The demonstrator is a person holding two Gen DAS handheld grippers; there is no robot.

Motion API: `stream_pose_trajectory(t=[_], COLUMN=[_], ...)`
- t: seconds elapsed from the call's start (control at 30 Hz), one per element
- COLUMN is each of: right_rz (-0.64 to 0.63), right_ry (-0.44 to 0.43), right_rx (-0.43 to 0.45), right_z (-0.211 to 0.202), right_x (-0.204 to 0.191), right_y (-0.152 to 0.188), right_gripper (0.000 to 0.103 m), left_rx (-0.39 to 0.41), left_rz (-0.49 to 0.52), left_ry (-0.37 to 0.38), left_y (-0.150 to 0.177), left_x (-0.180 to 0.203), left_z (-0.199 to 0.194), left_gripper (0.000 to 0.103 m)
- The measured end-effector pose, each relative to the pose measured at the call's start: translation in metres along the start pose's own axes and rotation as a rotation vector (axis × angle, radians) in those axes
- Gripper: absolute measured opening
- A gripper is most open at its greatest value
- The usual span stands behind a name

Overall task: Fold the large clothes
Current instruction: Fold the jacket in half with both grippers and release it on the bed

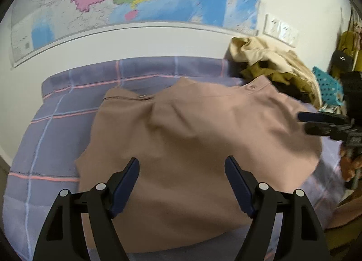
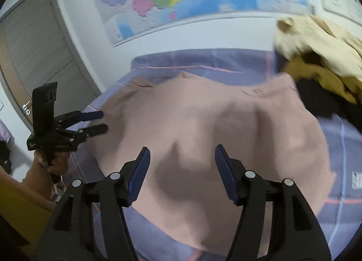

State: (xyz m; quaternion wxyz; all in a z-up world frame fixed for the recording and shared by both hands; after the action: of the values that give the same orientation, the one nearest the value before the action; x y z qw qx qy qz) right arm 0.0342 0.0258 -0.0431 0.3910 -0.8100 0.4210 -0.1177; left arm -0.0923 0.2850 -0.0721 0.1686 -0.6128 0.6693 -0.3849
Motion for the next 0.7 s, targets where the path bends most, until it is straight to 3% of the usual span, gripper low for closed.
stream_pose_trajectory(t=[0.17, 0.27, 0.43, 0.53, 0.7], right_rz=[-0.024, 0.028, 0.096, 0.191, 0.359], right_ry=[0.004, -0.014, -0.056, -0.053, 0.062], right_rx=[-0.148, -0.151, -0.103, -0.036, 0.000], right_z=[0.057, 0.061, 0.021, -0.017, -0.058], right_x=[-0.015, -0.008, 0.008, 0.038, 0.100], right_y=[0.009, 0.015, 0.015, 0.019, 0.044], right_gripper=[0.060, 0.060, 0.063, 0.065, 0.071], left_rx=[-0.095, -0.093, -0.024, 0.026, 0.051], left_rz=[-0.055, -0.044, -0.065, -0.098, -0.162], left_ry=[-0.016, -0.032, 0.008, -0.011, -0.103], left_y=[0.011, 0.015, 0.012, 0.015, 0.026], left_x=[-0.004, -0.004, -0.003, -0.013, -0.037], left_z=[0.033, 0.034, 0.004, -0.022, -0.054], left_gripper=[0.075, 0.075, 0.076, 0.077, 0.079])
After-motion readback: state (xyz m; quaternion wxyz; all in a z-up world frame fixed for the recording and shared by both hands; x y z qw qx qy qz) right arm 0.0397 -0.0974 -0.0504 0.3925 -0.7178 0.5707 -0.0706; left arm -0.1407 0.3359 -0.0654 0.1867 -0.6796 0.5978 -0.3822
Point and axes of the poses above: each gripper's, at about its wrist camera, not at the fingertips, and z roughly the way its jaws point, x to its right, y to its underside, the point moved 5 cm from there along z, roughly the way its jaws point, and after that the axes turned 14 degrees about y, right-handed, at the moved point
